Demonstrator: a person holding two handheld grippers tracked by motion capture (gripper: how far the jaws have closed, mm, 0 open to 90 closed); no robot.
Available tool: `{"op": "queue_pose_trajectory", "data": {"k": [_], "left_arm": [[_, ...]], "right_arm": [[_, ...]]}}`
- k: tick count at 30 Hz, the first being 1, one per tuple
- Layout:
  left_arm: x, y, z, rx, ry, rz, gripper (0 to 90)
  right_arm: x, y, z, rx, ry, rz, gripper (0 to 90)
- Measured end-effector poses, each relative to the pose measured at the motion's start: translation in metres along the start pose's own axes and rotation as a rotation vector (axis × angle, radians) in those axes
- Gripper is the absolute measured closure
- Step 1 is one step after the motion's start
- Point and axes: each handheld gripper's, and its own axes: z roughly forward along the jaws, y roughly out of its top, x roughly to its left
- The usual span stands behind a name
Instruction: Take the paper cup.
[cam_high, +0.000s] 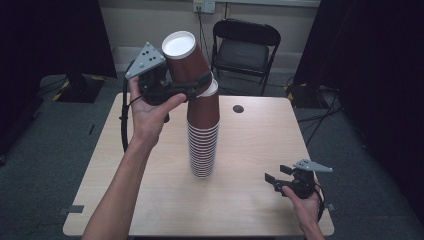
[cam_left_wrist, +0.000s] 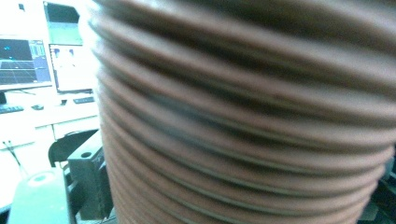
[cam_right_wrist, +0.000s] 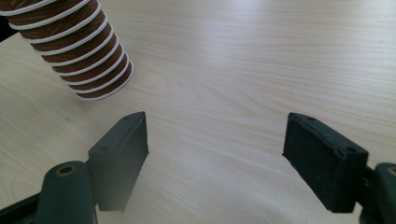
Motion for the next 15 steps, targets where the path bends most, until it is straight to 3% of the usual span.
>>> {"op": "queue_pose_trajectory", "data": {"k": [5,8,11,15], "left_arm": [[0.004,0.001,-0.007,-0.003,0.013,0.005,13.5],[0.007,-0.003,-0.017,-0.025,0.017,-0.02,13.5],[0.008,-0.006,-0.022,-0.024,0.024,-0.02,13.4],[0.016,-0.01,-0.035,-0.048,0.054,-0.04,13.4]], "right_arm": [[0.0,0.0,0.001,0.003,0.0,-0.002,21.8],[0.001,0.0,0.0,0.0,-0.001,-0.002,22.0],[0.001,0.0,0.0,0.005,-0.006,-0.008,22.0],[0.002,0.0,0.001,0.01,-0.006,-0.013,22.0]]}}
